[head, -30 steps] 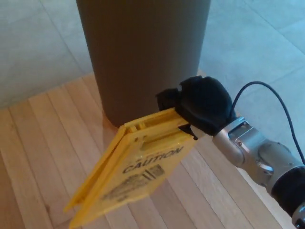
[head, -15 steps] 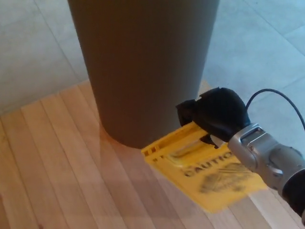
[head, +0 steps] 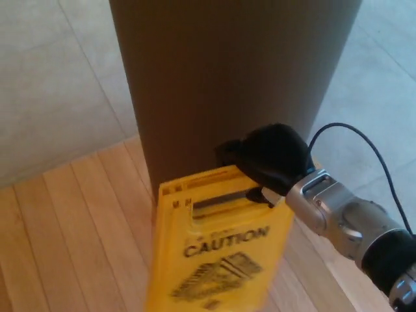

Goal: The robot uses its right hand to pick up a caution sign board kept on the stair and turn around and walk towards a pillar and place the sign against it

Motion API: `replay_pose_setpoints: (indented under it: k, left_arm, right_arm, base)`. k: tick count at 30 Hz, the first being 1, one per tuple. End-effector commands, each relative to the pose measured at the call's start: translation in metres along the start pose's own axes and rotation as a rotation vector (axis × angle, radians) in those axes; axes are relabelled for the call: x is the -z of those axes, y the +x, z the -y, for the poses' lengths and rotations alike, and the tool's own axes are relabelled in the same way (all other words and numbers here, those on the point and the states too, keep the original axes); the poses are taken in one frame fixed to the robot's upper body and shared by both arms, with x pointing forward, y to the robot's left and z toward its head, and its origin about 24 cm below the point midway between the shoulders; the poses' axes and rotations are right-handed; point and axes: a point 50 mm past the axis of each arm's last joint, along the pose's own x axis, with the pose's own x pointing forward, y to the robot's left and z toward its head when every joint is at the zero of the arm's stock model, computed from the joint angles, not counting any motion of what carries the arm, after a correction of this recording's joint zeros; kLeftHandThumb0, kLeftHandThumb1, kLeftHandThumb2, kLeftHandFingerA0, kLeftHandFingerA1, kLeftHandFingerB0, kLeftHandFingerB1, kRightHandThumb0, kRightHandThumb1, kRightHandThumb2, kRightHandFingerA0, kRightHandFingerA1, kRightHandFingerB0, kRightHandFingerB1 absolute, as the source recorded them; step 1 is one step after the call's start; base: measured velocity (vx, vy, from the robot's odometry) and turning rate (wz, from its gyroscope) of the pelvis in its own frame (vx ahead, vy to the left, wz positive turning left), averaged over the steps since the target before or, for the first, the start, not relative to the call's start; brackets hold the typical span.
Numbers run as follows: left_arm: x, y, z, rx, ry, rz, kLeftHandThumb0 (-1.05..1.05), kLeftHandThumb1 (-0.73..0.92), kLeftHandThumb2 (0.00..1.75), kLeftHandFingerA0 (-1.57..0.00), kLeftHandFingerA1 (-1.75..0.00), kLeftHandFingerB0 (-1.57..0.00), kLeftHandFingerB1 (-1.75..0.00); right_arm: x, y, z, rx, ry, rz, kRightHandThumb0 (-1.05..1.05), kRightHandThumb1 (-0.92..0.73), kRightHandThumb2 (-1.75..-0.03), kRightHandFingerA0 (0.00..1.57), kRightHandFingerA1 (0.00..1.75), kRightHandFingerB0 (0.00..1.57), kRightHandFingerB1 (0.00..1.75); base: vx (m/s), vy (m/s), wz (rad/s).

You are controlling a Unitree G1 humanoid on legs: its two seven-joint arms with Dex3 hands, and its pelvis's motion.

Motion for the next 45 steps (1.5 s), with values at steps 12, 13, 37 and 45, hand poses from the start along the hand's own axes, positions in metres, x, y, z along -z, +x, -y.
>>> replay_pose_setpoints:
  k: [12, 13, 37, 45]
  left_arm:
    - [0.000, 0.000, -0.002, -0.013, -0.029, -0.001, 0.04, 0.57, 0.93, -1.03, -0.89, -0.94, -0.66]
    - [-0.001, 0.001, -0.002, -0.013, -0.016, 0.004, 0.02, 0.61, 0.79, -1.05, -0.86, -0.92, -0.67]
    - [-0.011, 0.005, 0.001, -0.013, -0.038, 0.027, 0.04, 0.54, 0.94, -1.05, -0.93, -0.93, -0.68]
    - [-0.011, 0.007, 0.000, -0.008, -0.053, 0.005, 0.02, 0.56, 0.90, -1.04, -0.88, -0.93, -0.65]
  right_arm:
    - [0.017, -0.006, 0.005, 0.003, -0.062, -0.039, -0.35, -0.53, -0.56, 0.94, 1.69, 0.95, 0.77]
    - [0.015, -0.008, 0.002, -0.009, -0.065, -0.038, -0.33, -0.53, -0.59, 0.93, 1.70, 0.93, 0.85]
    - [0.009, -0.027, -0.031, -0.087, 0.060, -0.145, -0.24, -0.53, -0.78, 0.90, 1.75, 0.86, 1.23]
    - [0.028, -0.051, -0.051, -0.174, 0.010, -0.235, -0.37, -0.53, -0.60, 0.92, 1.71, 0.95, 0.72]
  base:
    - [0.22, -0.046, 0.03]
    - [0.19, 0.034, -0.72]
    - [0.02, -0.003, -0.05]
    - [0.00, 0.080, -0.03]
